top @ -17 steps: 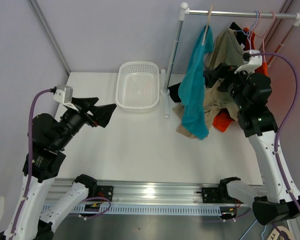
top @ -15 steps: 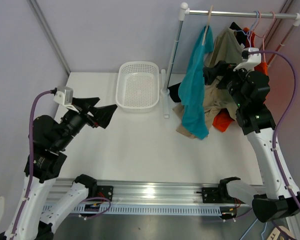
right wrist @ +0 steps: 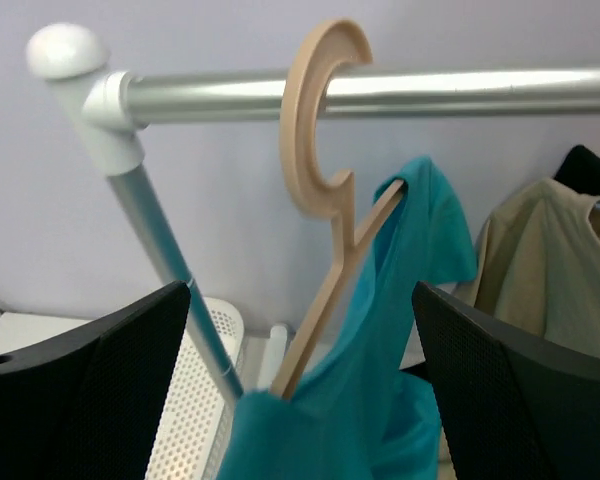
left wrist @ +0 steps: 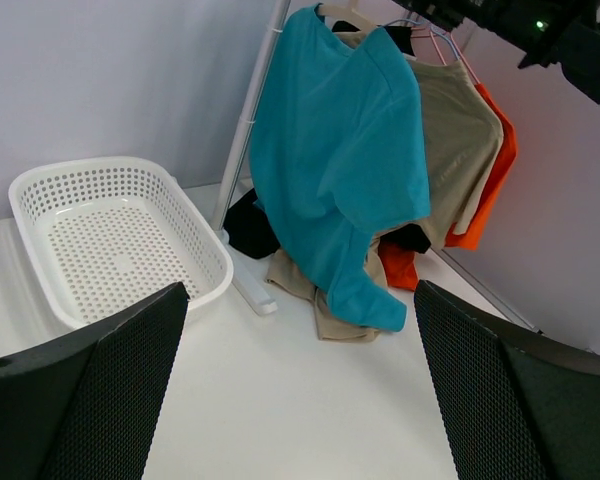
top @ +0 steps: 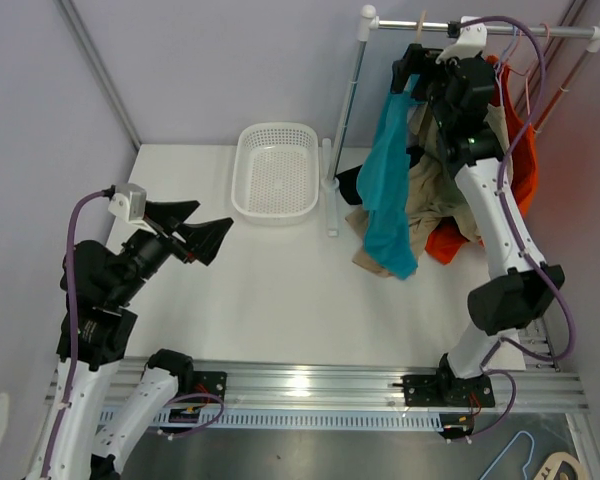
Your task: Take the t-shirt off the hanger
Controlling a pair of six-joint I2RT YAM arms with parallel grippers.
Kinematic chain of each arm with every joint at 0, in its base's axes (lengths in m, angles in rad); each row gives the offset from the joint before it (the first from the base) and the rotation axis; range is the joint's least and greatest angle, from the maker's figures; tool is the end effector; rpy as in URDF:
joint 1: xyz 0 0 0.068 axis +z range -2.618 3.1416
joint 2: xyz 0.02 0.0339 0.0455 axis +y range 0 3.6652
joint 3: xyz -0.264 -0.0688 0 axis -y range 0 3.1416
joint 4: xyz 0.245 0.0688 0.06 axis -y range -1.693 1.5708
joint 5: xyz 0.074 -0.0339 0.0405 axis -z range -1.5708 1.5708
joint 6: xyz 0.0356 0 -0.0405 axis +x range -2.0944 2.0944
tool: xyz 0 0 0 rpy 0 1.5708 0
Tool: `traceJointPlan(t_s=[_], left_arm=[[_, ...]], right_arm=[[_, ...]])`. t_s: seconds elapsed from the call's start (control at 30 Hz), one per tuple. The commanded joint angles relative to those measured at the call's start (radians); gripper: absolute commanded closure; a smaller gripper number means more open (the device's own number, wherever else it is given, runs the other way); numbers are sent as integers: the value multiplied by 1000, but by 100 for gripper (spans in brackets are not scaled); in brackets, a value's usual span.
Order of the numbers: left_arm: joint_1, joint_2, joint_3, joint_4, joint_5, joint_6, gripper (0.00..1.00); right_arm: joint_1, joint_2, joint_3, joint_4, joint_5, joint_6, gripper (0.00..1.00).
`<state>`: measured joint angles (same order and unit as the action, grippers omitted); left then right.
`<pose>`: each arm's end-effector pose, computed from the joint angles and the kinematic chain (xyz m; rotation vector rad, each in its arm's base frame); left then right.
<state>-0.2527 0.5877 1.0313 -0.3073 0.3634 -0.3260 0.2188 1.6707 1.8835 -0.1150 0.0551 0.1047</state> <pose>0.0957 -0.0378 0.4338 0.2527 1.4636 -0.7314 0.3735 0.0810 0.4973 -0.0394 1.4765 0.2221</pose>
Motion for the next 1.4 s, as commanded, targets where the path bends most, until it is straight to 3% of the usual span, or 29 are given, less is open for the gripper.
traceJointPlan(t_s=[0.0,0.13,0.3,0.33,0.37,0.43,0.47,0.5,0.7,0.9,0.97,1.07,1.23,1.37], left_arm=[[20,1,-8,34,57,-10,0],[20,15,1,22,46,-7,1],[20,29,30,2,29,7,1],[20,29,38,0,28,5,0],[20,31,36,-3,29,8,1],[20,32,45,-10,28,13,1],[20,32,46,-10,28,13,0],[20,34,49,-13,26,15,0],[18,26,55,-15,39,16,1],[12,-18,63,89,205,8,1],[6,-31,35,192,290,4,1],[-49,35,71,171,318,4,1],[-210,216,188,82,177,64,1],[-321,323,197,155,108,42,0]], right_arm=[[7,99,172,-23,63,-52,3],[1,310,439,-95,137,-65,9],[-12,435,586,-150,198,-54,35],[-12,435,577,-143,206,-45,48],[-13,437,566,-137,204,-42,54],[-12,437,566,-130,227,-37,75],[-12,429,566,-130,238,-34,94],[-15,422,566,-130,239,-27,100],[-22,224,537,-127,59,15,100],[-18,34,502,-241,-84,41,100],[-13,-69,378,-250,-92,52,100],[-9,-228,136,-236,-96,81,100],[-4,-436,-112,-297,-198,115,100],[7,-575,-222,-357,-193,136,100]])
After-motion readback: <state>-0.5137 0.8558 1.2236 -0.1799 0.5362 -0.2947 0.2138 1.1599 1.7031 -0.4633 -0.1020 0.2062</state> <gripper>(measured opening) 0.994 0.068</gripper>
